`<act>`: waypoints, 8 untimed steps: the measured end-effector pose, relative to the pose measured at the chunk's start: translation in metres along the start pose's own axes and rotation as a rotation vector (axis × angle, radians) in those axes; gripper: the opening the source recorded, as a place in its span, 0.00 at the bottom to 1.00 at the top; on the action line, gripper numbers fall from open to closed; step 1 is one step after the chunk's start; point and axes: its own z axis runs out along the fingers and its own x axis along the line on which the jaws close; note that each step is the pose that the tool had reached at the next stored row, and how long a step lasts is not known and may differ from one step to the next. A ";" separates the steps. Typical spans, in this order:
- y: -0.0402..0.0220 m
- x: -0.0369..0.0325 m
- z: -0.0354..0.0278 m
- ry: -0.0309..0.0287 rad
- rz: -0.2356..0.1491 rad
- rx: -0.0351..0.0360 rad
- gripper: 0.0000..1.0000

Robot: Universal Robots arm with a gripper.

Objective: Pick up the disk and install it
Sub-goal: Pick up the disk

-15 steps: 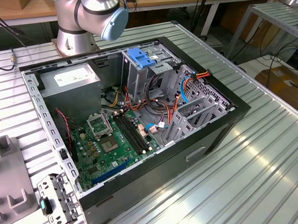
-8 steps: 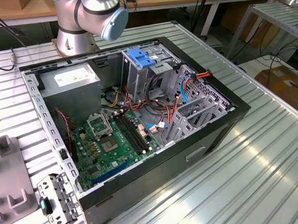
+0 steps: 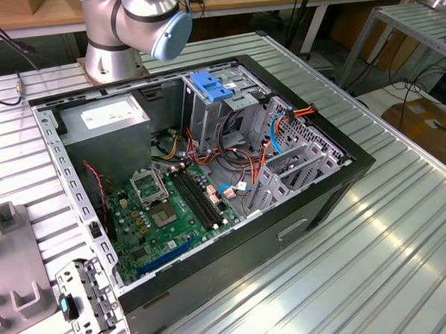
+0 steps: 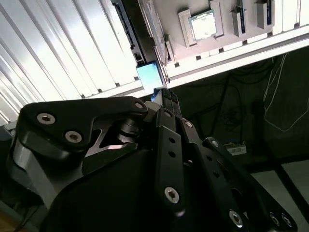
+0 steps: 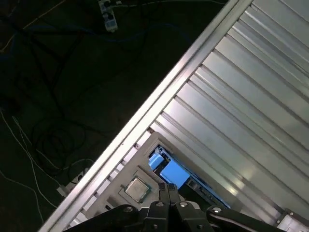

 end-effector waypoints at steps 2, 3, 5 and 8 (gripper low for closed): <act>0.0000 0.0000 0.0000 0.0015 -0.039 0.0008 0.11; 0.0000 0.0000 0.0001 0.0024 -0.063 0.0014 0.11; 0.0000 0.0000 0.0001 0.0037 -0.099 0.0022 0.11; 0.0000 0.0000 0.0002 0.0058 -0.153 0.0034 0.11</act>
